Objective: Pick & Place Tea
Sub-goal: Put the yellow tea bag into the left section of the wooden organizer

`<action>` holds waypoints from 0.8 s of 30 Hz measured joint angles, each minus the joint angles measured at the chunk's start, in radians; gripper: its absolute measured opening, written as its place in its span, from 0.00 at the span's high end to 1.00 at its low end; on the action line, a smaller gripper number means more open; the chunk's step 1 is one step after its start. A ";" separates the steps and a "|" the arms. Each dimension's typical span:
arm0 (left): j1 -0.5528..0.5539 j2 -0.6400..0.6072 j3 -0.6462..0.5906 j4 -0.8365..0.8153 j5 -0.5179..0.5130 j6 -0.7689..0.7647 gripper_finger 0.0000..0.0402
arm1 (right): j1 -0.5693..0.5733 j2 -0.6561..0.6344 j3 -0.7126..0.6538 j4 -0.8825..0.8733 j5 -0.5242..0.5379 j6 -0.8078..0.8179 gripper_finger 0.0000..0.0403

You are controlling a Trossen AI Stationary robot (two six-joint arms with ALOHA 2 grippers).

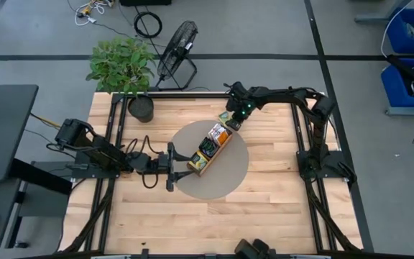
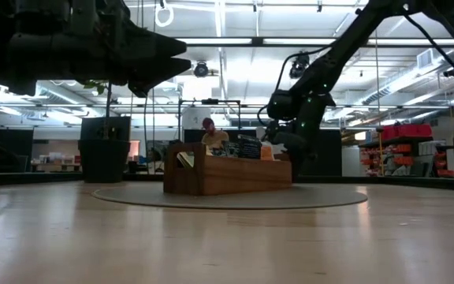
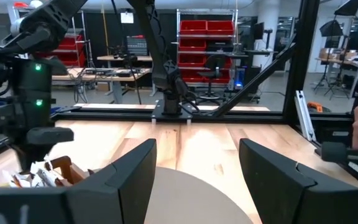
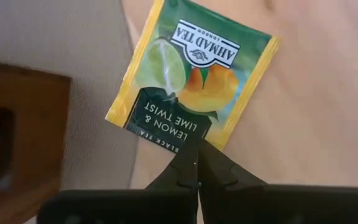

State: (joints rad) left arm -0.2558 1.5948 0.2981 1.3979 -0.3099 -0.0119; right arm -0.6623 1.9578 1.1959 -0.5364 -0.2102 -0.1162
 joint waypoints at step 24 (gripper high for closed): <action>0.000 0.000 0.000 -0.004 0.000 -0.003 0.42 | 0.060 -0.054 -0.067 -0.330 0.128 0.091 1.00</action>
State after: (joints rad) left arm -0.2562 1.5948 0.2981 1.3941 -0.3103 -0.0151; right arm -0.6025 1.9041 1.1293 -0.8660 -0.0825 -0.0248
